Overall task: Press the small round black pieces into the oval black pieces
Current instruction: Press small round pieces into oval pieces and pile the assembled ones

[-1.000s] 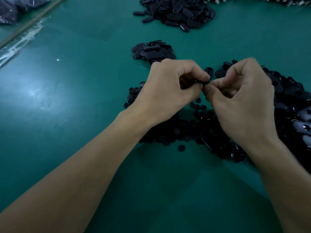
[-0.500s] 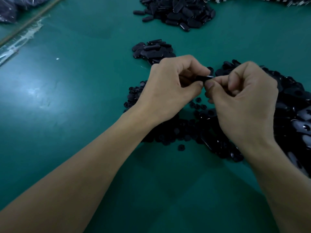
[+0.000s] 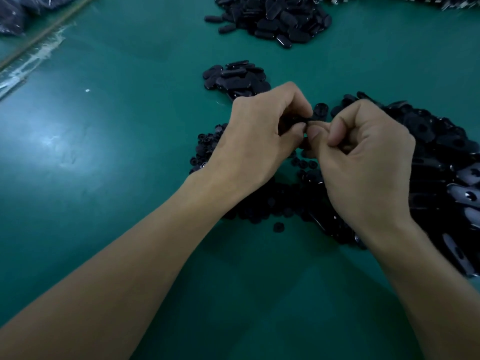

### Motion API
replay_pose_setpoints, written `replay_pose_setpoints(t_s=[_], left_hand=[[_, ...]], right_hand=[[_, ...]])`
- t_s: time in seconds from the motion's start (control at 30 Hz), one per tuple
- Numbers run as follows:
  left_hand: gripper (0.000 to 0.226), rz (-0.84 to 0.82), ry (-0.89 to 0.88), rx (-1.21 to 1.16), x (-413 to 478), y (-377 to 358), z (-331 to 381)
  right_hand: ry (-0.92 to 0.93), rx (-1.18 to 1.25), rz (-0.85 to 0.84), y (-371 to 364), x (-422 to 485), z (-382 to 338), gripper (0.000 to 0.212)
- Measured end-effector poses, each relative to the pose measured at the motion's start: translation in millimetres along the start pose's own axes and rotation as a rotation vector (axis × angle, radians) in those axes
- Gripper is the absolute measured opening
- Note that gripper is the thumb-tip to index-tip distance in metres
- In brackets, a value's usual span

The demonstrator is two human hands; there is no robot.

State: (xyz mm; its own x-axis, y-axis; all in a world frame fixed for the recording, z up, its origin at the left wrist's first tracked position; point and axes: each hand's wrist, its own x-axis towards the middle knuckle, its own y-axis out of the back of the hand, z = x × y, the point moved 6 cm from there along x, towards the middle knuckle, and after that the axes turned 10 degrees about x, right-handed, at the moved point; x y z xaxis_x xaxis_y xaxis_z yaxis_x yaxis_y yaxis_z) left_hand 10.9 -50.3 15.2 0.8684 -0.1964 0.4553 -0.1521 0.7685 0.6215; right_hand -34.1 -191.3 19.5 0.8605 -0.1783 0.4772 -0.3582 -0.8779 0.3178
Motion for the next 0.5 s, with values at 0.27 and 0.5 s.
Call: replay_pose_setpoints(t_s=[0.27, 0.5], left_hand=[[0.023, -0.098, 0.096, -0.257, 4, -2, -2], [0.020, -0.128, 0.177, -0.341, 5, -1, -8]], right_hand=[[-0.056, 0.012, -0.115, 1, 12, 12, 0.023], [-0.122, 0.193, -0.128, 3, 14, 16, 0.015]])
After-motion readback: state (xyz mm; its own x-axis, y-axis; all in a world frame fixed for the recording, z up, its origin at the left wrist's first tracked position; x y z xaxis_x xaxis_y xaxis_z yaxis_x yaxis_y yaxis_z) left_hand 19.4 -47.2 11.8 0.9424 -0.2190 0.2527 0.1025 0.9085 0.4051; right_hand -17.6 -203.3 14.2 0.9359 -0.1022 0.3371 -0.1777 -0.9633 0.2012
